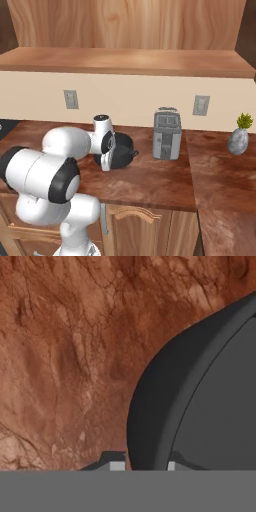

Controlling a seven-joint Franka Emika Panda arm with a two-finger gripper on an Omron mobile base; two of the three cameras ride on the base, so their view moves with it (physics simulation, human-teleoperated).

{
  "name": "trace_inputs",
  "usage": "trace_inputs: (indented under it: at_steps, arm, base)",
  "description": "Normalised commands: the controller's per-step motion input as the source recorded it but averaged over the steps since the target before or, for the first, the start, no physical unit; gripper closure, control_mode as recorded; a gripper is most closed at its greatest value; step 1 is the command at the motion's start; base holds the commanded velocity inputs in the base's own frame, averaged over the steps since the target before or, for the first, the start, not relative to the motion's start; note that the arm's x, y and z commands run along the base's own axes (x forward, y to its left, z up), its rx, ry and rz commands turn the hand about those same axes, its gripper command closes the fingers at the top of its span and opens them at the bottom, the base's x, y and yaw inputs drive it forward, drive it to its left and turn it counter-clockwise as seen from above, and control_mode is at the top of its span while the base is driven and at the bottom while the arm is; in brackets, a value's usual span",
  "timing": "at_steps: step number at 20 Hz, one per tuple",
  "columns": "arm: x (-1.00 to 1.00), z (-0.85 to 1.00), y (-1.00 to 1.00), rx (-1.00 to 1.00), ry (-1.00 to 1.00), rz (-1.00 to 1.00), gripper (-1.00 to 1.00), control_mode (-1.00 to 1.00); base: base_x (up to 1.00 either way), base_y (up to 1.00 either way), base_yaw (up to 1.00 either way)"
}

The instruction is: Pick the kettle from the cabinet and place it on a stove burner. Then pick the pot from the counter and place it on another stove burner. Finally, turn both burners on.

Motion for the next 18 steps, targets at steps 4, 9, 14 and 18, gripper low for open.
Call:
trace_inputs:
  at_steps: [4,9,14,18]
  arm:
    - [-0.21,0.20,0.00,0.00,-0.01,-0.02,1.00,-1.00]
    - [-0.19,0.31,0.00,-0.01,-0.02,-0.02,1.00,-1.00]
    - [-0.18,0.30,0.00,-0.01,0.00,-0.02,1.00,-1.00]
    - [-0.29,0.22,0.00,0.00,-0.02,-0.02,1.00,-1.00]
  base:
    - [0.00,0.00,0.00]
    - [0.00,0.00,0.00]
    - [0.00,0.00,0.00]
    - [0.00,0.00,0.00]
